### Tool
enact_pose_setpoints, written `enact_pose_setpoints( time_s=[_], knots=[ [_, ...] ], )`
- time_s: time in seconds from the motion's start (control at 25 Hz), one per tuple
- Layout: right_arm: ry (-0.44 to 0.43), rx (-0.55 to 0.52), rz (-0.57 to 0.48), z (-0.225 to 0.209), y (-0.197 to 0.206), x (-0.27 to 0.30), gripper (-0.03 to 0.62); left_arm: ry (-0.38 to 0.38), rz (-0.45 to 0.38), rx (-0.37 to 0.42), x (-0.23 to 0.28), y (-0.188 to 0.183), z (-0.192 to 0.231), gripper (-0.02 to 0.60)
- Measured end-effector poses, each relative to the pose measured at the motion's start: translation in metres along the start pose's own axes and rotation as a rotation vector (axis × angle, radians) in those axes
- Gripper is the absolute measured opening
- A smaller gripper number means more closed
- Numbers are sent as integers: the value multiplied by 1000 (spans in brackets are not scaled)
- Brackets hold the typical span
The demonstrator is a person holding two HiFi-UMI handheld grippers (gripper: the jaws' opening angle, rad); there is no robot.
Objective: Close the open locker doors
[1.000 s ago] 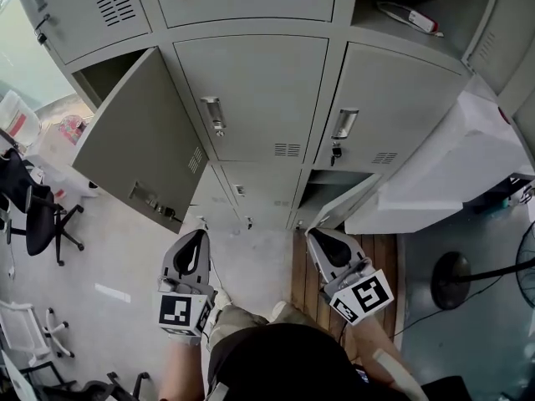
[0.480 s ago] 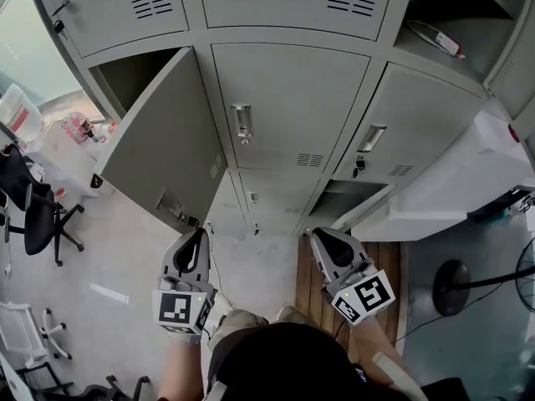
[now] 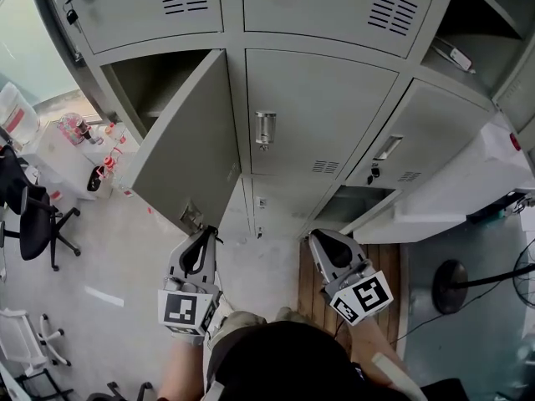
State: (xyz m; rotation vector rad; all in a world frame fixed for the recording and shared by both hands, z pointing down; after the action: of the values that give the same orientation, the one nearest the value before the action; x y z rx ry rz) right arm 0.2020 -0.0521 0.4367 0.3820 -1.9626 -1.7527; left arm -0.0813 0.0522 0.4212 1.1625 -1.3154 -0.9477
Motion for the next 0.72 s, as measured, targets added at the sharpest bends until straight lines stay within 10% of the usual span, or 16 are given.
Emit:
enact_pose_setpoints(
  time_s=[0.72],
  knots=[
    [60,-21,16,46,-16,42,21,16,-40,-19,-5,5,75,8]
  ],
)
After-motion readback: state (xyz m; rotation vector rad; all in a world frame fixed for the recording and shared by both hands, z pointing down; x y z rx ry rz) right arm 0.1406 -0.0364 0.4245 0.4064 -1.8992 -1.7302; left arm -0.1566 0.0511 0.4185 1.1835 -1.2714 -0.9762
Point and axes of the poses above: the fingertips, and each gripper's own axes: x forward along the fingers, z to its left, y out of its underside, the point moved 10 cm from there along -x, backward along the fingers, and after that the axes turned 8 degrees about z, right-handed, at the moved point
